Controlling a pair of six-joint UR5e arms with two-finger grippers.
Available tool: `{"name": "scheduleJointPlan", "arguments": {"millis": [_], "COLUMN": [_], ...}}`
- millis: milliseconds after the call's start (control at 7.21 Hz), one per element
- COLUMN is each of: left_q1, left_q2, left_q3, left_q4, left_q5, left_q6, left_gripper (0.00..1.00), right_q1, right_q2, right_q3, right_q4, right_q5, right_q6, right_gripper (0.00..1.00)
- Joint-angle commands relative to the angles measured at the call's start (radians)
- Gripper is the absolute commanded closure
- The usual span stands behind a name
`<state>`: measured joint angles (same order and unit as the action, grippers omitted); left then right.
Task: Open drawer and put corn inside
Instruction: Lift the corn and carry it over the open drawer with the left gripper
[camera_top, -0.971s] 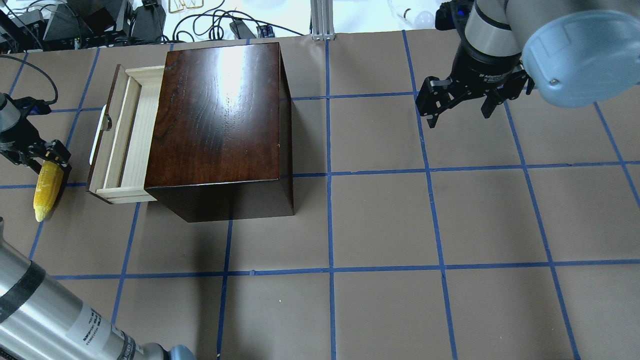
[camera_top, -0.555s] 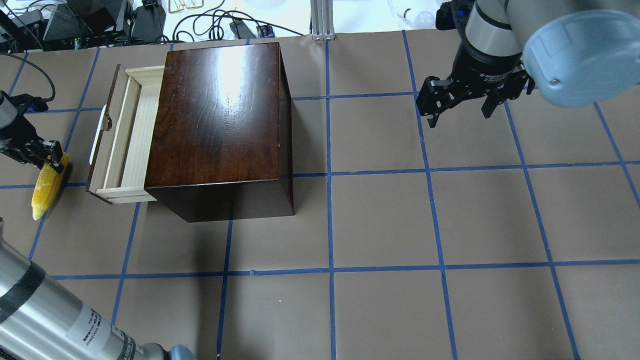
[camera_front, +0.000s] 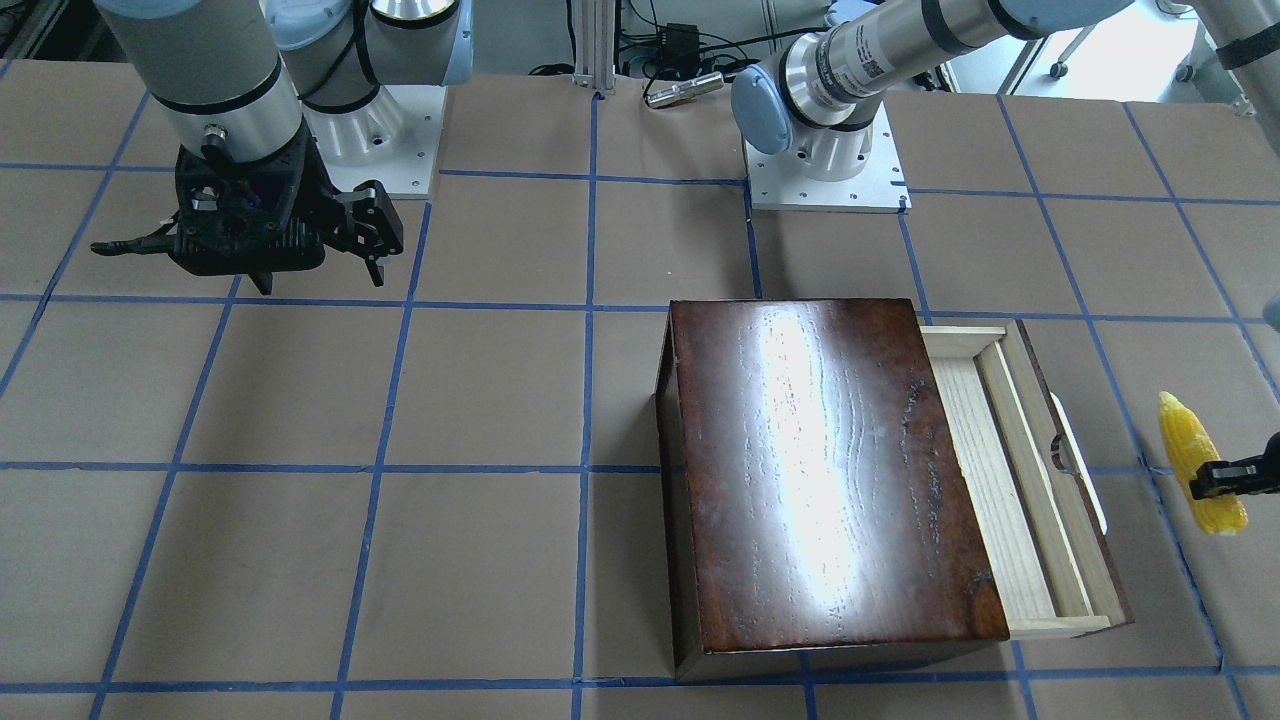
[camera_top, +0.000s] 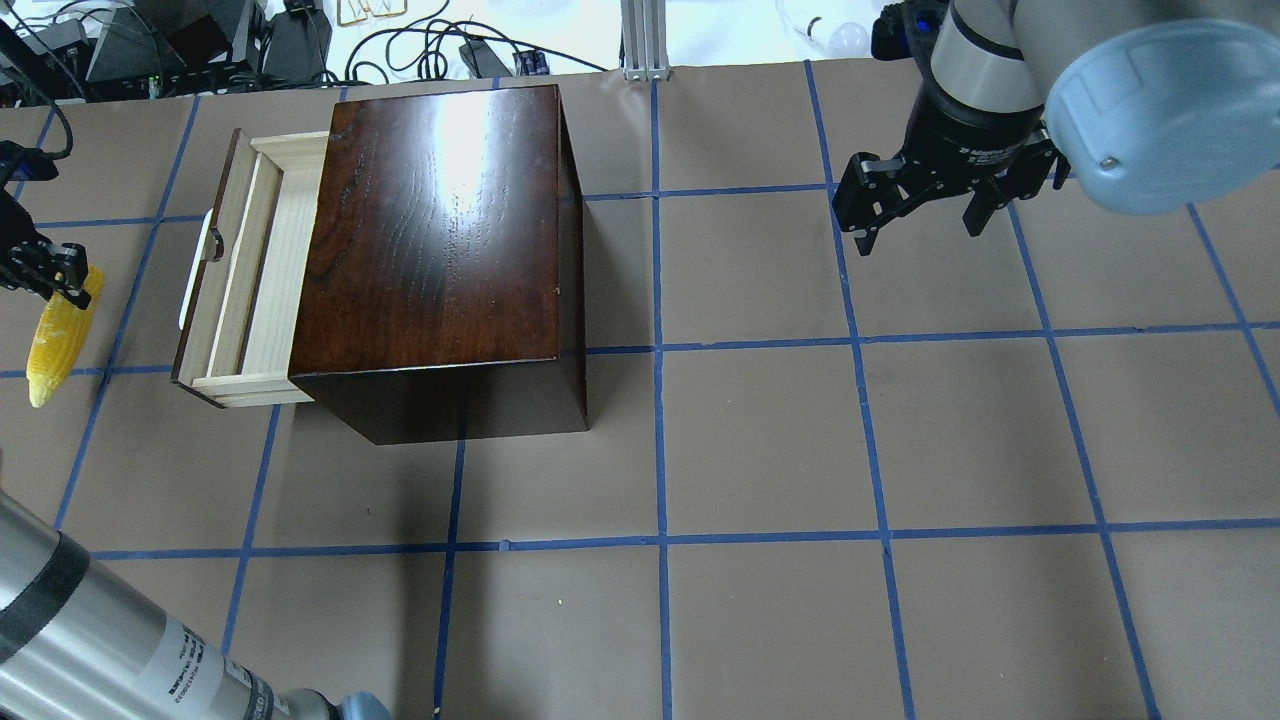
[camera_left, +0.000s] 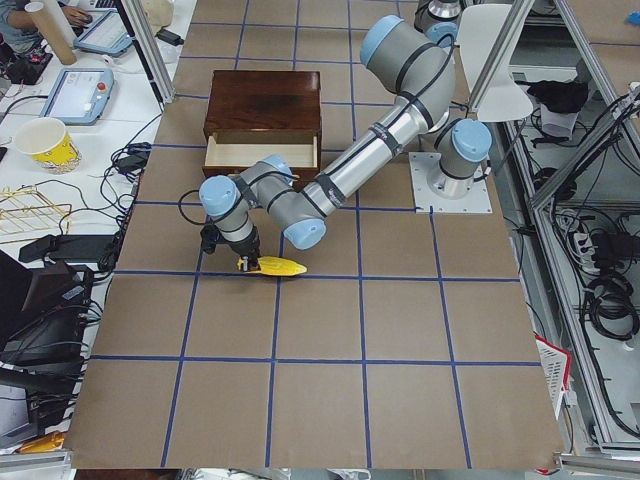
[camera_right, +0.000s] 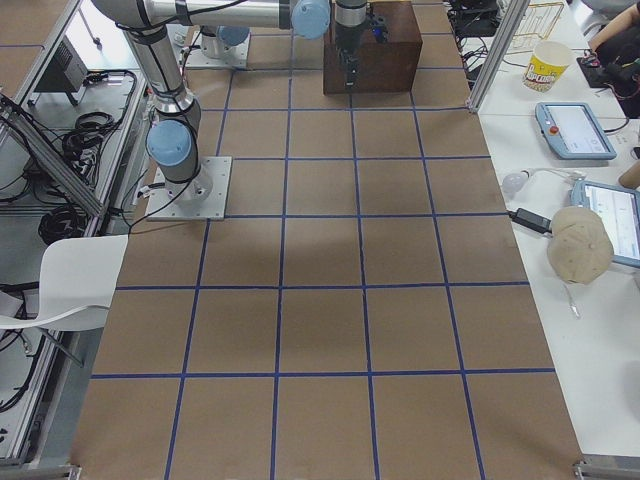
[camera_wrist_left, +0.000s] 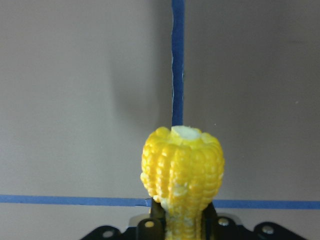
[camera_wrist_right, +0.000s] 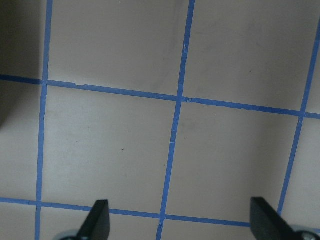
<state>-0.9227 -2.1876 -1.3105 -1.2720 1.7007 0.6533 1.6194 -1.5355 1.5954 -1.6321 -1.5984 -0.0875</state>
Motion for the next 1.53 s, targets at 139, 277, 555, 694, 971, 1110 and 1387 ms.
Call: {"name": "scheduleJointPlan", "arguments": {"millis": [139, 277, 555, 694, 971, 1110, 1387], "left_q1": [-0.048, -0.085, -0.152, -0.188, -0.269, -0.309, -0.346], "left_q2": [0.101, 0.141, 0.210, 0.239, 0.262, 0.243, 0.224], "left_q3": [0.069, 0.073, 0.076, 0.076, 0.073, 0.071, 0.059], "left_q4": [-0.133, -0.168, -0.213, -0.236, -0.242, -0.242, -0.239], "left_q5": [-0.033, -0.035, -0.036, -0.038, -0.071, -0.090, -0.159], "left_q6": [0.000, -0.001, -0.009, -0.012, -0.138, -0.241, -0.364], "left_gripper": [1.00, 1.00, 1.00, 1.00, 1.00, 1.00, 1.00], "right_q1": [0.002, 0.002, 0.002, 0.002, 0.002, 0.002, -0.001], "right_q2": [0.000, 0.000, 0.000, 0.000, 0.000, 0.000, 0.000], "right_q3": [0.000, 0.000, 0.000, 0.000, 0.000, 0.000, 0.000], "right_q4": [0.000, 0.000, 0.000, 0.000, 0.000, 0.000, 0.000], "right_q5": [0.000, 0.000, 0.000, 0.000, 0.000, 0.000, 0.000], "right_q6": [0.000, 0.000, 0.000, 0.000, 0.000, 0.000, 0.000], "right_gripper": [0.00, 0.00, 0.00, 0.00, 0.00, 0.00, 0.00]}}
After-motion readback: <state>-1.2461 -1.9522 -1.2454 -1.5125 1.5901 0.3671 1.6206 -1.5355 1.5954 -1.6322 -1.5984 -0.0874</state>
